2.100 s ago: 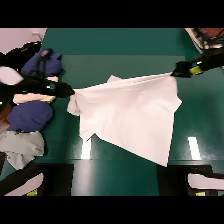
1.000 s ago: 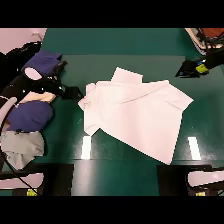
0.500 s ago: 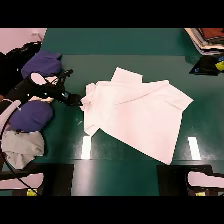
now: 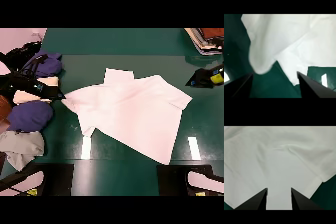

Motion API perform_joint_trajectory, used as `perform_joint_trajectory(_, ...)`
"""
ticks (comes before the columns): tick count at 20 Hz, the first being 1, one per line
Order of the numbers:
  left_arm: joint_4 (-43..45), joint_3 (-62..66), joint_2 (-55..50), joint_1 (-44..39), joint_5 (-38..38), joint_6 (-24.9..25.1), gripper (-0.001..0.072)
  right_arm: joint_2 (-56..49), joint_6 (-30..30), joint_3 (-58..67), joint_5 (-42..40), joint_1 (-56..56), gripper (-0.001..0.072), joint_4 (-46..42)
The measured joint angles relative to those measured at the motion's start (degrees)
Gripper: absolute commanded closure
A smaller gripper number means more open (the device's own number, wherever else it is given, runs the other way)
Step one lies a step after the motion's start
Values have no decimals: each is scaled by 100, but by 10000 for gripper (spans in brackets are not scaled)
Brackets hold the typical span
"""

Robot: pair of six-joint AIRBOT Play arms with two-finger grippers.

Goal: Fold the shirts.

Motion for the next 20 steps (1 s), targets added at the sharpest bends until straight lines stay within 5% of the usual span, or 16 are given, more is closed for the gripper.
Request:
perform_joint_trajectory(7, 562, -905, 57, 72, 190, -538, 49, 855, -68, -1582, -400, 0, 358, 4)
perform_joint_trajectory(20, -619, -2837, 72, 63, 2951, -662, 59, 1692, -74, -2406, -704, 0, 358, 46)
